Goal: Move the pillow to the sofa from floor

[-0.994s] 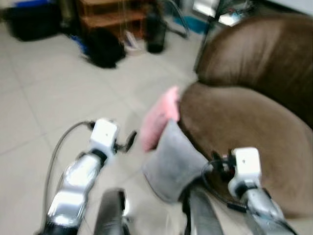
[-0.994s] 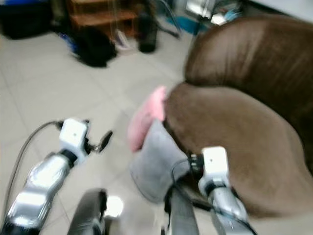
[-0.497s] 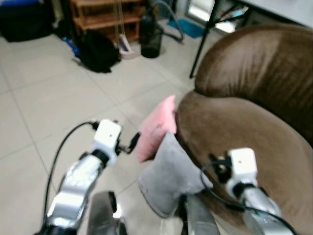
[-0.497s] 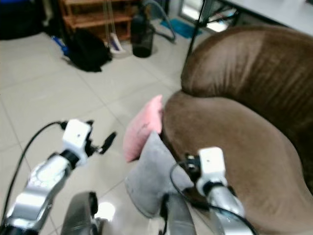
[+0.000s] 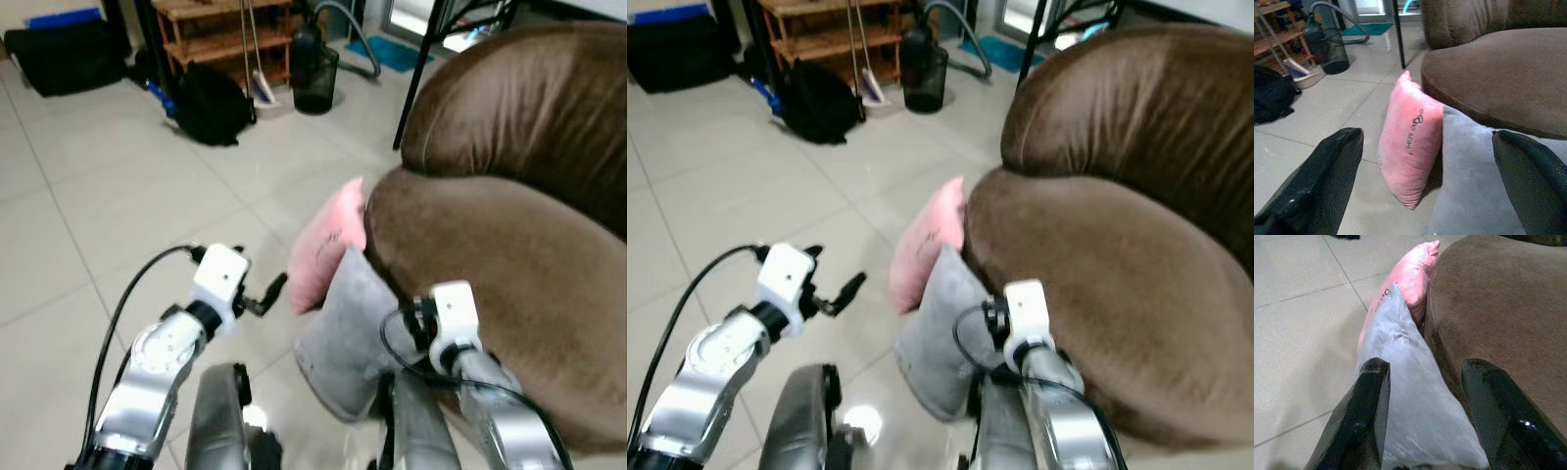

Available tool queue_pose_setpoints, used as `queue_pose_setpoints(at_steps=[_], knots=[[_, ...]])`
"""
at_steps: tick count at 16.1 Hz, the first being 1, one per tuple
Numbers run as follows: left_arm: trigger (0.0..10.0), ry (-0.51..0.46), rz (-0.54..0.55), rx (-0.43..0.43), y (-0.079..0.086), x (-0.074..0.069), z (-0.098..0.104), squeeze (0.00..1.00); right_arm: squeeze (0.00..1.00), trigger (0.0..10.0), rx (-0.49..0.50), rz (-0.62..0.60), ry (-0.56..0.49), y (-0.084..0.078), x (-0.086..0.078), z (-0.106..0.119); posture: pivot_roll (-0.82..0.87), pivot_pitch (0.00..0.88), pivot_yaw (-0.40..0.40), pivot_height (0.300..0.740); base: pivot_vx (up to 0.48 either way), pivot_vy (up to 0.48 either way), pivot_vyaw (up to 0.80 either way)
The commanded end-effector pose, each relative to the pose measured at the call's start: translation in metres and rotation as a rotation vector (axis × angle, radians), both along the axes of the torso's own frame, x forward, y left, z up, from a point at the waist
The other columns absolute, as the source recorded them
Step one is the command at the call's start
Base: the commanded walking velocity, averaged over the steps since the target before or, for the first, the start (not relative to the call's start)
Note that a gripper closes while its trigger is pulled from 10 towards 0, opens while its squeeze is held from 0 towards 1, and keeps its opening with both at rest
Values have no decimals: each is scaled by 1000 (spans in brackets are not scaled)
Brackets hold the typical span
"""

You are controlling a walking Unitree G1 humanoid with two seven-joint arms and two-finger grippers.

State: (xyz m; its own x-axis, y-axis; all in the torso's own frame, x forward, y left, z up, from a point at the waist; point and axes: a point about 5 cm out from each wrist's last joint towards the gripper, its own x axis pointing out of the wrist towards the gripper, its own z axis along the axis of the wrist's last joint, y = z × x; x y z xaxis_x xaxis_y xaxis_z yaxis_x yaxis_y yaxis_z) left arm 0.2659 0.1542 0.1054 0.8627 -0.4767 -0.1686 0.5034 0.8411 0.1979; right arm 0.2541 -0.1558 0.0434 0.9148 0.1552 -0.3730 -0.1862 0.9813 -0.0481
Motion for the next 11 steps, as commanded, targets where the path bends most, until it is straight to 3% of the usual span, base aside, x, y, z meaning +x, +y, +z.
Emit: queue_pose_setpoints(at_steps=[1, 2, 3, 5, 11], knots=[[10000, -9, -35, 9, -3, 1, 2, 0, 0, 10000, -13, -18, 10, -1, 0, -5, 7, 123, -33, 518, 0, 0, 0], [10000, 2, -42, 2, -2, 0, -1, 0, 0, 10000, -21, -48, 9, -1, 2, -9, 17, 131, -35, 518, 0, 0, 0], [10000, 12, -59, 12, -1, -1, -6, 0, 1000, 10000, 6, -107, 10, -4, 4, -12, 27, 144, -38, 518, 0, 0, 0], [10000, 14, -113, 23, 0, -8, -4, 0, 1000, 10000, 53, -140, 6, -7, 7, -16, 80, 195, -38, 518, 0, 0, 0], [10000, 5, -273, -66, -1, -17, 25, 0, 1000, 10000, -19, -155, -22, -11, 33, -17, 146, 279, 2, 518, 0, 0, 0]])
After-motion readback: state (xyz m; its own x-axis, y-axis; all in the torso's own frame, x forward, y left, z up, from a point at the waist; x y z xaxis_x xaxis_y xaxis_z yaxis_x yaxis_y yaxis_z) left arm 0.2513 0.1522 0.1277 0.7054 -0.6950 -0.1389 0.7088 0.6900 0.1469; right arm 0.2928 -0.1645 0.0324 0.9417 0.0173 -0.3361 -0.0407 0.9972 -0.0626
